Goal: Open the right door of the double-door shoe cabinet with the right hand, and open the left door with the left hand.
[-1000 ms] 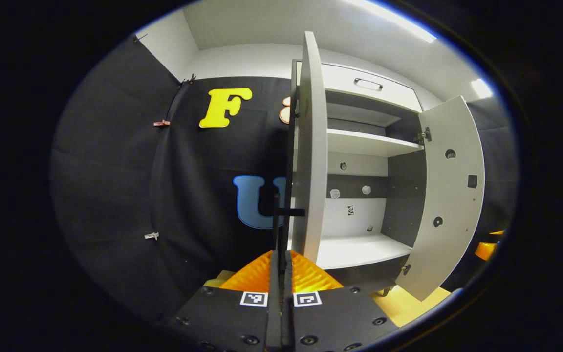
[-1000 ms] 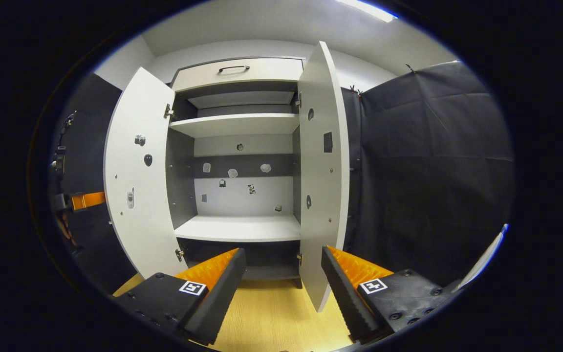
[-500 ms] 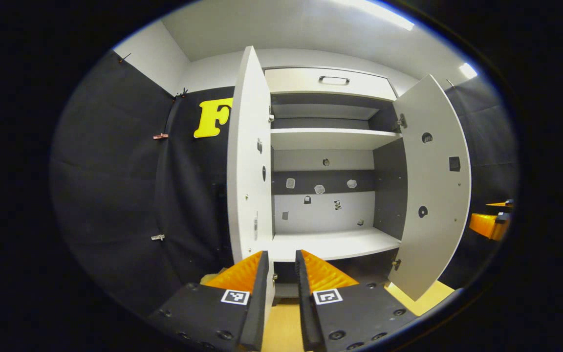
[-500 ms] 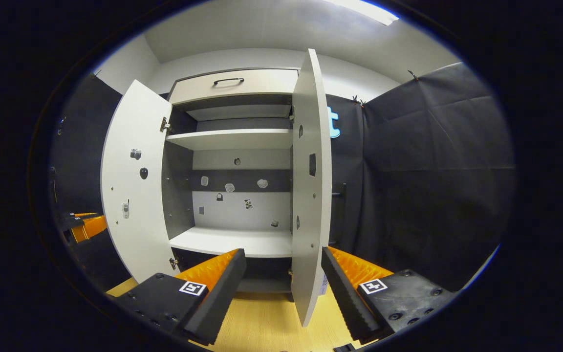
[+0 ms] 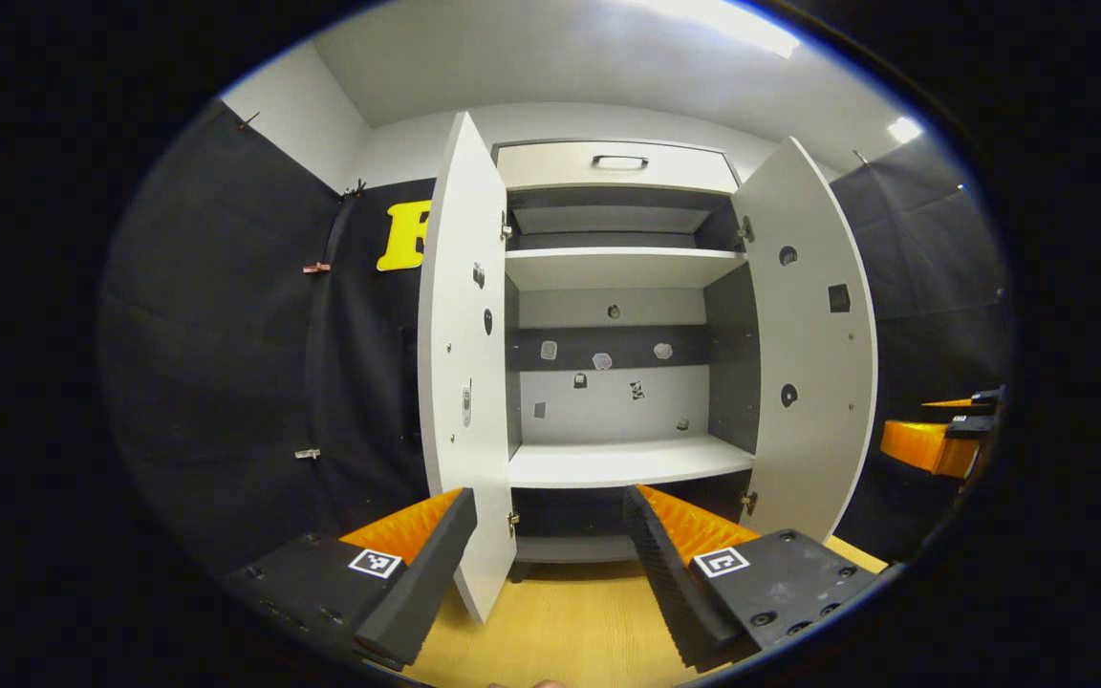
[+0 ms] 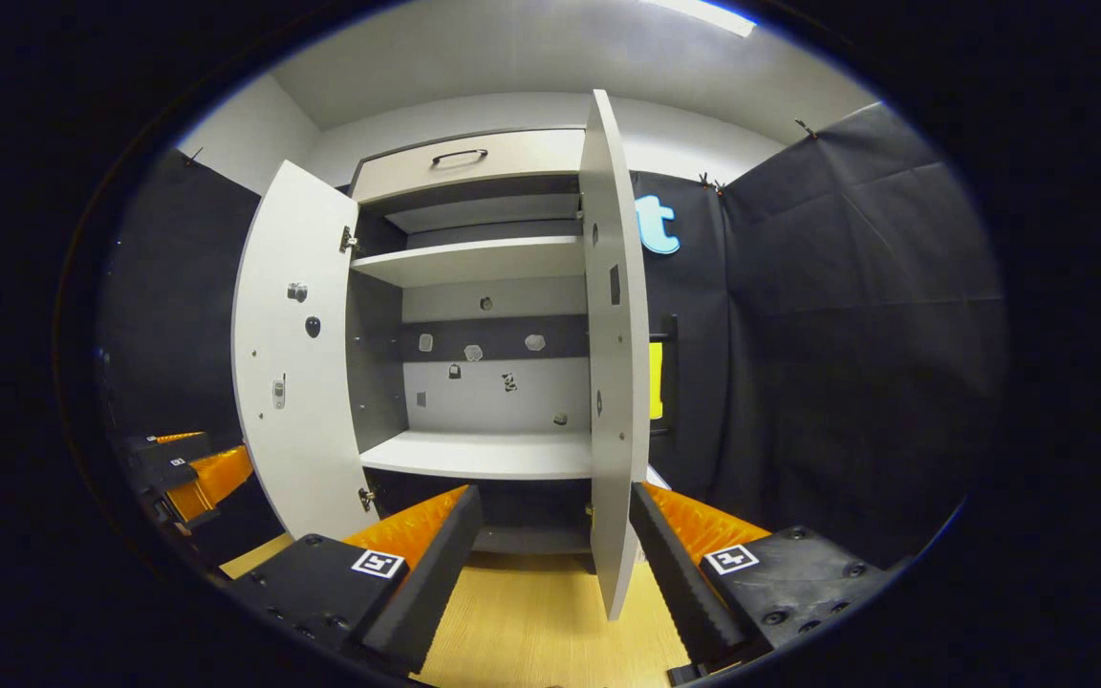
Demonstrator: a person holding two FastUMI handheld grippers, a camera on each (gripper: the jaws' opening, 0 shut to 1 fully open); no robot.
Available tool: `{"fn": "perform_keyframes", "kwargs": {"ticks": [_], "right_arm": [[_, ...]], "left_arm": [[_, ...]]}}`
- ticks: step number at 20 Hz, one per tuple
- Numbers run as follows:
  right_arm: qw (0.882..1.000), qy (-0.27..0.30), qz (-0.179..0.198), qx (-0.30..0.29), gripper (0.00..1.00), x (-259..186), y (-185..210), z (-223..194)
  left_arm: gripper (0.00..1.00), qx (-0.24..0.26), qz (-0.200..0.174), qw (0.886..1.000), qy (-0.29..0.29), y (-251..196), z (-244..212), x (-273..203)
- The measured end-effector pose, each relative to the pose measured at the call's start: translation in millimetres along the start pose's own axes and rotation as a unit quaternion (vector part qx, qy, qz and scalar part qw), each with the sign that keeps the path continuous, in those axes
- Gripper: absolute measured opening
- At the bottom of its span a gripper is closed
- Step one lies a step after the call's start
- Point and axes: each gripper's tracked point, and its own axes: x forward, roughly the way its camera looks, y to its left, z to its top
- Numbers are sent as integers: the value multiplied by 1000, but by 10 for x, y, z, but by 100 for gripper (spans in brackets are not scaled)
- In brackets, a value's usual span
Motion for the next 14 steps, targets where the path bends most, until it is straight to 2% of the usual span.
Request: {"fn": "perform_keyframes", "kwargs": {"ticks": [6,14], "right_arm": [[1000,-5,22,-1,98,-10,104,5],[1000,8,17,24,98,75,91,-82]], "left_arm": [[95,-9,3,1000,27,-96,-179,-67],[95,2,9,1000,28,17,-197,-111]]}}
